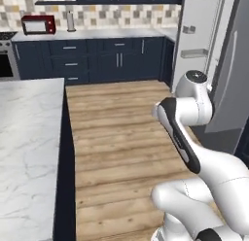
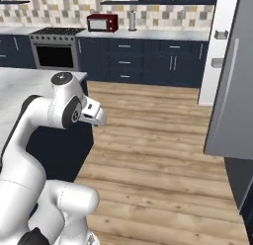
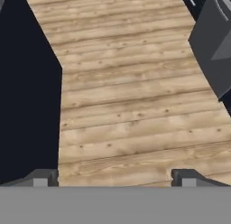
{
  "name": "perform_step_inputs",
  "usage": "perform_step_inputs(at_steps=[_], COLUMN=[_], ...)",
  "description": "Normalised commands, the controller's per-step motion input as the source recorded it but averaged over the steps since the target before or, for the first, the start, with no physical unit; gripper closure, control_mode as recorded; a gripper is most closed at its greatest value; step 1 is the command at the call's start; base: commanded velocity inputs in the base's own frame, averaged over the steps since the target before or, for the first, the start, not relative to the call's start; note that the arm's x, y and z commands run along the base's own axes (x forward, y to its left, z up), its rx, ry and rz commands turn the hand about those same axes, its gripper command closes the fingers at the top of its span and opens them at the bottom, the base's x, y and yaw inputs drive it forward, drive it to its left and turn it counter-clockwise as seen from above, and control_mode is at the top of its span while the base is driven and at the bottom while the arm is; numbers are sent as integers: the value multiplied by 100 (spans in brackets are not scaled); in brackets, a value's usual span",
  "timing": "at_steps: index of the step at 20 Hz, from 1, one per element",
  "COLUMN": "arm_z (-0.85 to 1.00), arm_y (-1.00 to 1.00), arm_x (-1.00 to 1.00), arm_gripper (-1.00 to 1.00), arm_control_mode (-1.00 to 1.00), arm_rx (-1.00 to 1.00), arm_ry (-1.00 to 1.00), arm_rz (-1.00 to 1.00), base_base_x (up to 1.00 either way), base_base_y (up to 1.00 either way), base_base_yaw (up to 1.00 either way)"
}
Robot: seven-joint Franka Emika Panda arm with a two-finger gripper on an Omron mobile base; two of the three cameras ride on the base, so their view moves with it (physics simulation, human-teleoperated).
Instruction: Take the cheese, shrimp, and onion from the fridge and place them on the plate on the dining counter to create an appetizer plate.
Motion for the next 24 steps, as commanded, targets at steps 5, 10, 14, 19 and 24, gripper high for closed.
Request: perform_step_inputs(at_steps=[5,10,14,19,24], arm_z=[0,0,0,0,0], arm_y=[0,0,0,0,0], arm_x=[0,0,0,0,0], arm_gripper=[-100,-100,-100,-100,-100], arm_control_mode=[100,100,100,100,100], arm_rx=[0,0,0,0,0], arm_ry=[0,0,0,0,0], arm_rz=[0,0,0,0,0], base_base_x=[100,100,100,94,75], base_base_y=[-38,-32,-31,-8,0], base_base_yaw=[3,0,-13,-46,-57])
